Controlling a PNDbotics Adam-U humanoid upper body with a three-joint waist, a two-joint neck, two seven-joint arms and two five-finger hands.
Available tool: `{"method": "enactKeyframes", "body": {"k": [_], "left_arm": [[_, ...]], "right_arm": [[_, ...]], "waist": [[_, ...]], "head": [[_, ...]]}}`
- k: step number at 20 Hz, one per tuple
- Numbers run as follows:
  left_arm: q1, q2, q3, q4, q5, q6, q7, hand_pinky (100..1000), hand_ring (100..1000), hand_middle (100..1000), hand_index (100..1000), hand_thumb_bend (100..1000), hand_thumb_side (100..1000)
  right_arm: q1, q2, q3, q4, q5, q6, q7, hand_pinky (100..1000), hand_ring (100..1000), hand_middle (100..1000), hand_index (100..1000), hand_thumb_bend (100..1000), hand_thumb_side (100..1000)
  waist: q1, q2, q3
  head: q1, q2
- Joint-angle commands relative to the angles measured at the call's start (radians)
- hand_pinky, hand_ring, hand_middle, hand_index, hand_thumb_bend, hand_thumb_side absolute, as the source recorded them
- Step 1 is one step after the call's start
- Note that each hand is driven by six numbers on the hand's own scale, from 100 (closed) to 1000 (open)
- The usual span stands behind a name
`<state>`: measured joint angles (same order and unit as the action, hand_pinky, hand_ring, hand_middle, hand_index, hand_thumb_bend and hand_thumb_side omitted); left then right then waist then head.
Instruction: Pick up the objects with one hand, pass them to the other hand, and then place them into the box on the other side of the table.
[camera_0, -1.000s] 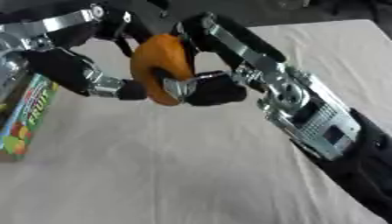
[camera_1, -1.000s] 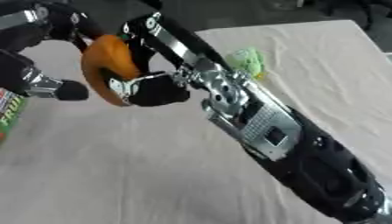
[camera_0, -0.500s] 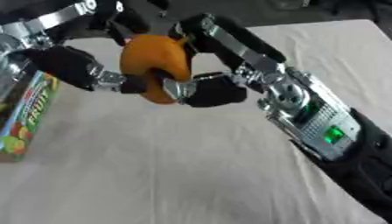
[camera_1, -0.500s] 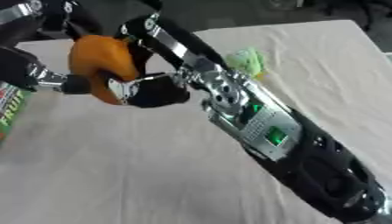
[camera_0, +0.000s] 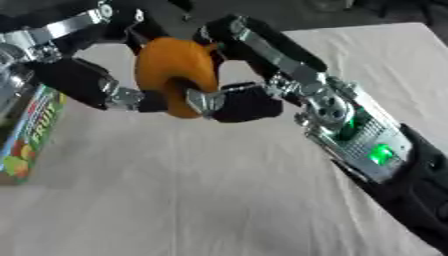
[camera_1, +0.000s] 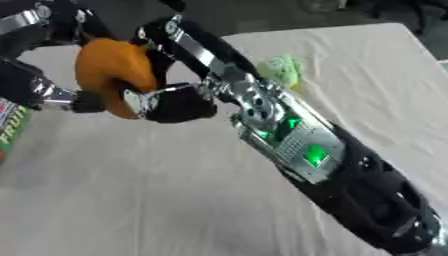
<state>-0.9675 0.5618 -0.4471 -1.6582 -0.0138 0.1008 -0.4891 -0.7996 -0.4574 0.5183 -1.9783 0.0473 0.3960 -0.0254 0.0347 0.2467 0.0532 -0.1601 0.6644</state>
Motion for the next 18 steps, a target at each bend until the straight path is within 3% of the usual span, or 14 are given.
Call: {"method": "enactKeyframes", "body": {"k": [1, 5, 7, 18], "left_arm": [[-0.023, 0.004, 0.004, -0.005, 0.008, 0.0, -0.035, 689, 784, 690, 760, 708, 444], [-0.025, -0.007, 0.002, 0.007, 0.007, -0.002, -0.061, 685, 782, 680, 758, 675, 436], [-0.026, -0.01, 0.001, 0.012, 0.015, -0.002, -0.068, 672, 767, 653, 740, 609, 426], [-0.021, -0.018, 0.003, 0.022, 0.112, 0.037, 0.049, 533, 599, 486, 528, 128, 422]], "right_arm": [[-0.013, -0.015, -0.013, -0.022, -0.006, -0.003, -0.003, 593, 378, 285, 503, 100, 100], [-0.016, -0.014, -0.013, -0.022, -0.005, -0.002, -0.001, 593, 378, 285, 490, 100, 100], [-0.017, -0.015, -0.013, -0.022, -0.005, -0.001, 0.0, 593, 378, 285, 484, 100, 100], [-0.015, -0.016, -0.012, -0.022, -0.006, 0.005, 0.0, 591, 377, 285, 477, 100, 100]], "waist": [[-0.001, -0.023, 0.0], [-0.003, -0.023, 0.0], [-0.002, -0.024, -0.001], [-0.004, -0.024, -0.002]], "head": [[0.004, -0.013], [0.006, -0.015], [0.007, -0.013], [0.007, -0.008]]}}
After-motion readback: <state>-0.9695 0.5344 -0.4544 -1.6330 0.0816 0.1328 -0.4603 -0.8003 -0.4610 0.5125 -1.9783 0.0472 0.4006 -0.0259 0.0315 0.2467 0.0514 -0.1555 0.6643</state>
